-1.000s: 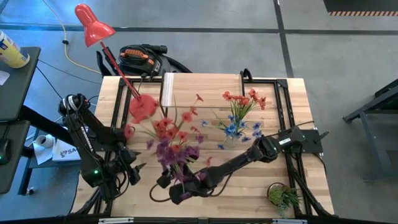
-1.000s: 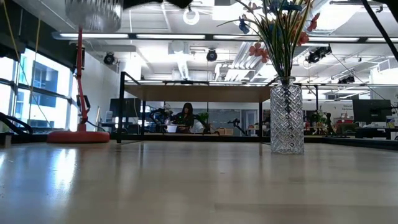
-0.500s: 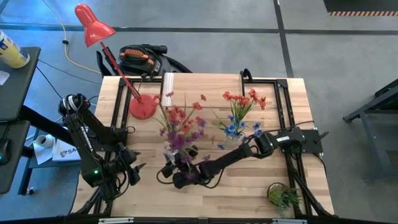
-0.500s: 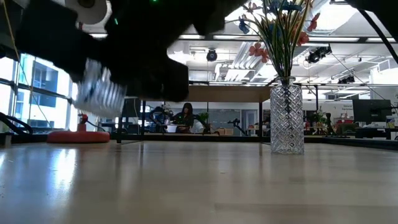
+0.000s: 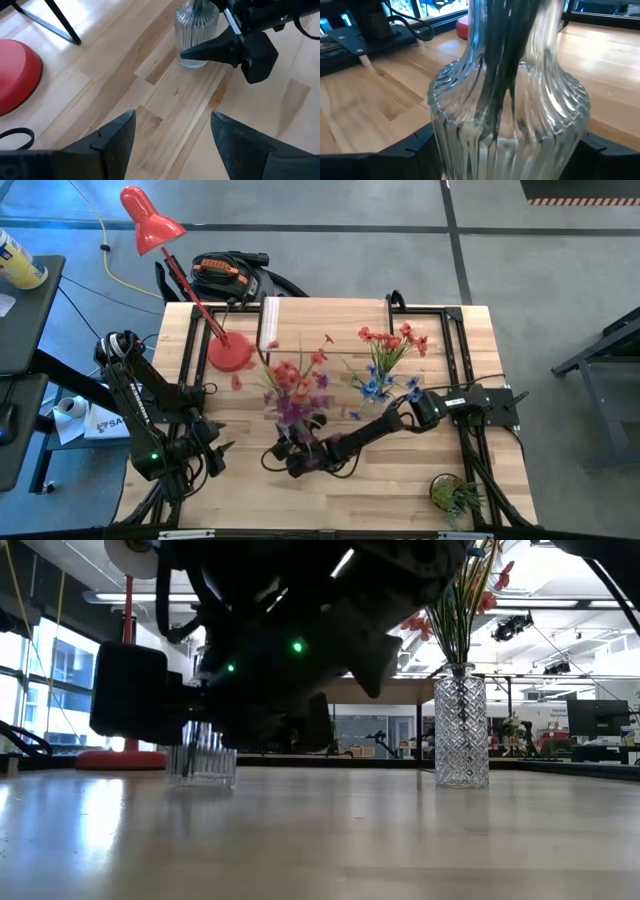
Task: Pick and place flowers into a vace then onto a shelf
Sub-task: Adjust the left transparent flower vase
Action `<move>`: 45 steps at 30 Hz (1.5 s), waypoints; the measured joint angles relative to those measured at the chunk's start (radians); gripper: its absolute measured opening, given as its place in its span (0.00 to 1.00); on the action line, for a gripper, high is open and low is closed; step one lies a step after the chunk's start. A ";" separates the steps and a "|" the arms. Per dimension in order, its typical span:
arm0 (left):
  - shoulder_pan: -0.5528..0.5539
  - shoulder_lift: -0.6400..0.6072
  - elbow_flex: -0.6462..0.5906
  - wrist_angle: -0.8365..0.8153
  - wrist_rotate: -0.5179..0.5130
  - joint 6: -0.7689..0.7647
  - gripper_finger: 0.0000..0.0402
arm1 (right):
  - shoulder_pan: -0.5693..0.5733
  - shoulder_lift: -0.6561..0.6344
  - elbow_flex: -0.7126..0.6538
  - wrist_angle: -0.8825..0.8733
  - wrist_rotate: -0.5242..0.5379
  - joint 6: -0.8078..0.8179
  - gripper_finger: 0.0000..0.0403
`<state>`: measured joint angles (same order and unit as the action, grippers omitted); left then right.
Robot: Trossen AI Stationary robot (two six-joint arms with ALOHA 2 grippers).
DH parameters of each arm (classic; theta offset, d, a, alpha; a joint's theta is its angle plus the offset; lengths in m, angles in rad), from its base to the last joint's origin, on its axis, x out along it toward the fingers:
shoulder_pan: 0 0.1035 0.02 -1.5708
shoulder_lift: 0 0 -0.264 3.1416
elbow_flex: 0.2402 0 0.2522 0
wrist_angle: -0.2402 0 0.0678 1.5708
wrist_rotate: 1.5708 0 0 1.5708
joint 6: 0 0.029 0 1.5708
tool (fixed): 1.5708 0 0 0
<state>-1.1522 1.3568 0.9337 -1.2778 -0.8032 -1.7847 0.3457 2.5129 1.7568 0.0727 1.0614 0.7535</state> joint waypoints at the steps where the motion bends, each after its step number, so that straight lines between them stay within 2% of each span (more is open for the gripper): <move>1: 0.000 0.000 0.000 0.000 0.000 0.000 0.73 | -0.001 -0.001 -0.006 0.001 0.001 0.001 0.68; 7: 0.000 0.000 0.000 0.000 -0.001 0.000 0.73 | -0.002 0.000 -0.013 0.043 -0.001 -0.073 0.69; 12: 0.000 0.000 0.000 0.000 -0.003 0.000 0.73 | 0.008 0.003 0.009 0.069 -0.051 -0.176 0.71; 17: 0.000 0.000 0.000 0.000 -0.003 -0.001 0.73 | 0.009 0.004 0.013 0.059 -0.077 -0.194 0.73; 29: 0.000 0.000 0.000 -0.007 -0.003 0.001 0.73 | 0.029 -0.015 0.016 0.048 -0.044 -0.267 0.73; 38: 0.000 0.000 0.000 -0.005 -0.003 0.005 0.73 | 0.073 -0.017 0.017 -0.031 -0.003 -0.286 0.73; 41: 0.000 0.000 0.000 0.053 -0.021 0.024 0.73 | 0.074 -0.017 0.017 -0.047 -0.006 -0.282 0.73; 45: 0.017 0.000 -0.029 0.323 -0.089 0.224 0.73 | 0.066 -0.017 0.017 -0.049 -0.038 -0.268 0.73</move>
<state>-1.1357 1.3567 0.9044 -0.9550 -0.8919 -1.5604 0.4114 2.4962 1.7737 0.0236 1.0237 0.4850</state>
